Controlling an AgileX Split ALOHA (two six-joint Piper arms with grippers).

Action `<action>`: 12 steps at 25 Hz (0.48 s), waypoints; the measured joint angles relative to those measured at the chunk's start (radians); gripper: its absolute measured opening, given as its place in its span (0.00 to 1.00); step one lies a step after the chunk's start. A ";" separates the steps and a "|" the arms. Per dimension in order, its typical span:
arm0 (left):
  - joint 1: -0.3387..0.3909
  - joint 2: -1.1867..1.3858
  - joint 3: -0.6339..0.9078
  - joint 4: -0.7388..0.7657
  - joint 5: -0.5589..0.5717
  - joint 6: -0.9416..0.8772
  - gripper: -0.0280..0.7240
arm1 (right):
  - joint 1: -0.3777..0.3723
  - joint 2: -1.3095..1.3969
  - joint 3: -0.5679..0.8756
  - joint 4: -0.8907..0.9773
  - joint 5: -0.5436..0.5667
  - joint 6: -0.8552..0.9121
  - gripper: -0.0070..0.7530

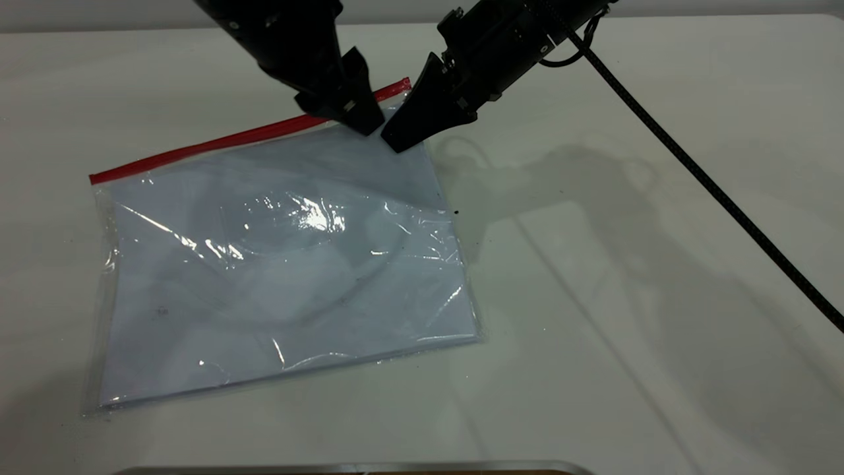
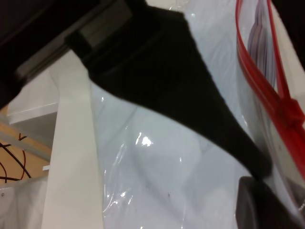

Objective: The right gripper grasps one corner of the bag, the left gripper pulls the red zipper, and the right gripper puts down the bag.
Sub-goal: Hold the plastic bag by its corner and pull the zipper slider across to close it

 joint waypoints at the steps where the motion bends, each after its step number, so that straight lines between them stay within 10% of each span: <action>1: 0.000 0.005 -0.006 -0.022 0.005 0.020 0.70 | 0.000 0.000 0.000 0.000 0.000 0.000 0.05; 12: 0.000 0.010 -0.021 -0.181 0.027 0.183 0.58 | -0.001 0.000 0.000 -0.006 -0.005 0.000 0.05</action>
